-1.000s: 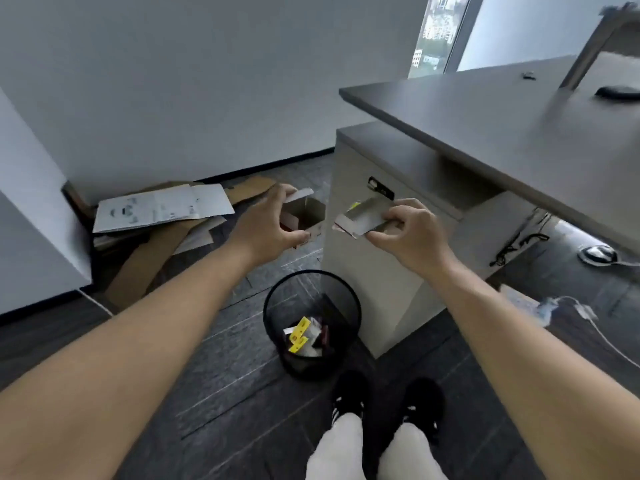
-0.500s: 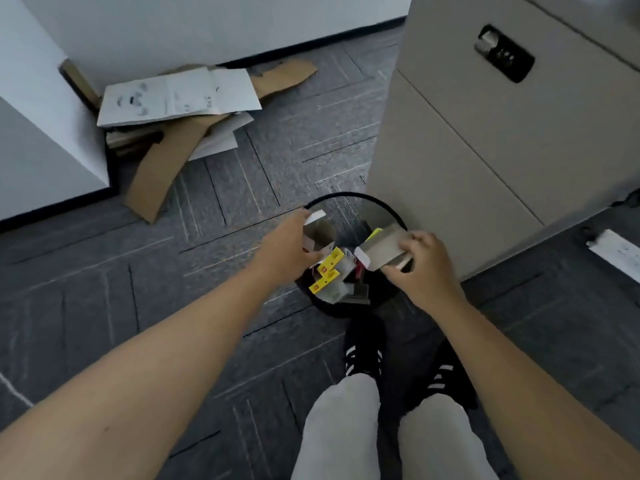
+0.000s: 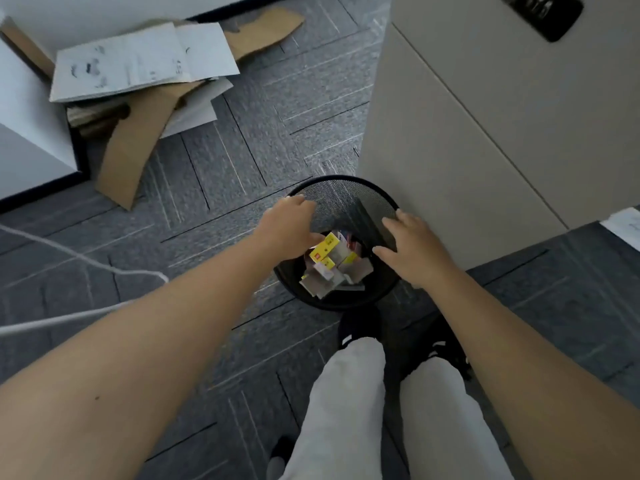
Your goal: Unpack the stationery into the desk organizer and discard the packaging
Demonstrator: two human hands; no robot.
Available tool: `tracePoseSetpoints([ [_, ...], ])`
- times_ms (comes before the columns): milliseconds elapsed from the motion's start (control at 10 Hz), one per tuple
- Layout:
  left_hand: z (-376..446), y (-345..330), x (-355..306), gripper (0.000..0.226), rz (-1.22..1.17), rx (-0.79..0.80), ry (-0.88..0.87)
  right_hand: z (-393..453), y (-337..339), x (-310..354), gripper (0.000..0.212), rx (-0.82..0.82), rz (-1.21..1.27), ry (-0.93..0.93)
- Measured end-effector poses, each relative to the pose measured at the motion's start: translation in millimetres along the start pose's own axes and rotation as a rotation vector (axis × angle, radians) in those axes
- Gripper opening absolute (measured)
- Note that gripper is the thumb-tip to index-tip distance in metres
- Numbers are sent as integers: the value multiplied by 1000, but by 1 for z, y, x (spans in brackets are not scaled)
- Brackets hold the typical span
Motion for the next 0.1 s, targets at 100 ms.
tracePoseSetpoints([
  [100,-30,24,-17,62,1,-76,-75,-26,30,9,57,-79,32,6],
])
Point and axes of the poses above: each hand's wrist, its own z-axis towards the middle knuckle, its own y-axis out of the back of the hand, x = y × z, the point moved 7 cm from there along z, towards the middle knuckle, and after that the axes turned 8 degrees about -z, right-handed, at the moved point
